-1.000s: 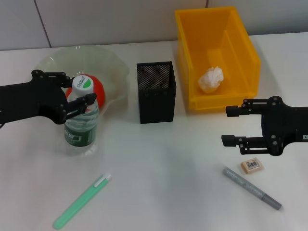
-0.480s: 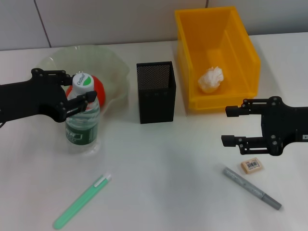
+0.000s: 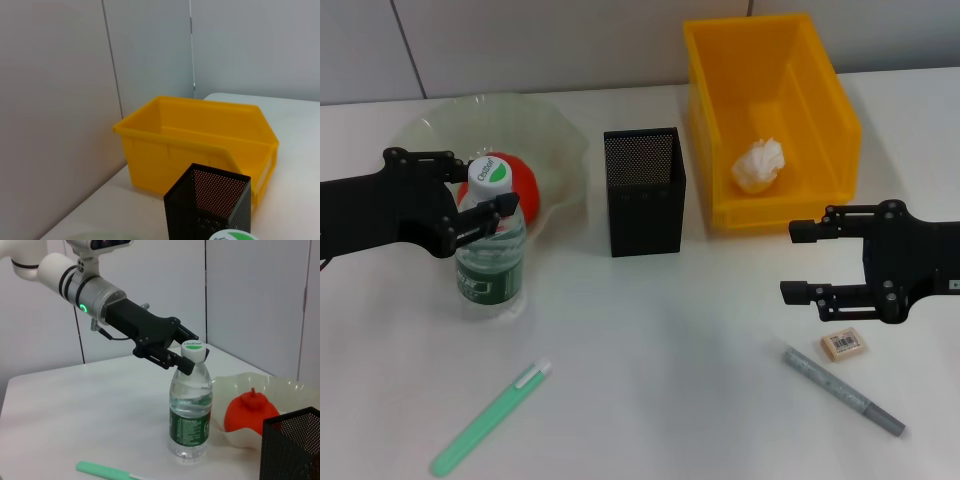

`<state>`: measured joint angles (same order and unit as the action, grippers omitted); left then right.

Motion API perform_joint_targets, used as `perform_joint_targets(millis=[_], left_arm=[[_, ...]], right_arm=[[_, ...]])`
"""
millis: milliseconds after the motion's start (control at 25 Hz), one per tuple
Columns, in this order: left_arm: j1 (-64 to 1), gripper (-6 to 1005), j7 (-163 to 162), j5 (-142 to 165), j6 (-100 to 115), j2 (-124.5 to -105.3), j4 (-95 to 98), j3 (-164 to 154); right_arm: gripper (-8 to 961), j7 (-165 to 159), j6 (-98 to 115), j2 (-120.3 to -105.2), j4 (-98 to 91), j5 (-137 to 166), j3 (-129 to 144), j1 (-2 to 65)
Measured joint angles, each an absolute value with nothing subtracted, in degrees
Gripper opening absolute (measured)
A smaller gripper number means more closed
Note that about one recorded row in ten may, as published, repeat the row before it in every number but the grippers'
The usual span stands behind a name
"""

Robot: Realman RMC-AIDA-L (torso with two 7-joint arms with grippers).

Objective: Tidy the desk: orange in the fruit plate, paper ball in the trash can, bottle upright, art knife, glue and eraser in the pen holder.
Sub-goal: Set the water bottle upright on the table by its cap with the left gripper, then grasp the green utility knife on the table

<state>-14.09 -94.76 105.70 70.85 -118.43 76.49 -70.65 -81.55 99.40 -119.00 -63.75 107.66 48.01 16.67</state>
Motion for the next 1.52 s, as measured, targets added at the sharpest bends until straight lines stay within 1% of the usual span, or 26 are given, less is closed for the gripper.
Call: perform_joint_targets(millis=[1160, 1360, 1520], left_arm=[[-15.17, 441, -94.60, 105.10, 71.75, -118.45, 74.00, -67.19], [-15.22, 675, -94.52, 104.98, 71.98, -118.40, 74.00, -67.03], [-15.22, 816, -94.54, 104.98, 71.90, -118.38, 74.00, -66.78]], right_arm=[[692, -81.56, 98.96, -119.00, -63.72, 107.67, 48.25, 17.26], [692, -81.56, 98.96, -119.00, -63.72, 107.76, 48.25, 17.25], [692, -81.56, 98.96, -119.00, -63.72, 107.84, 48.25, 17.34]])
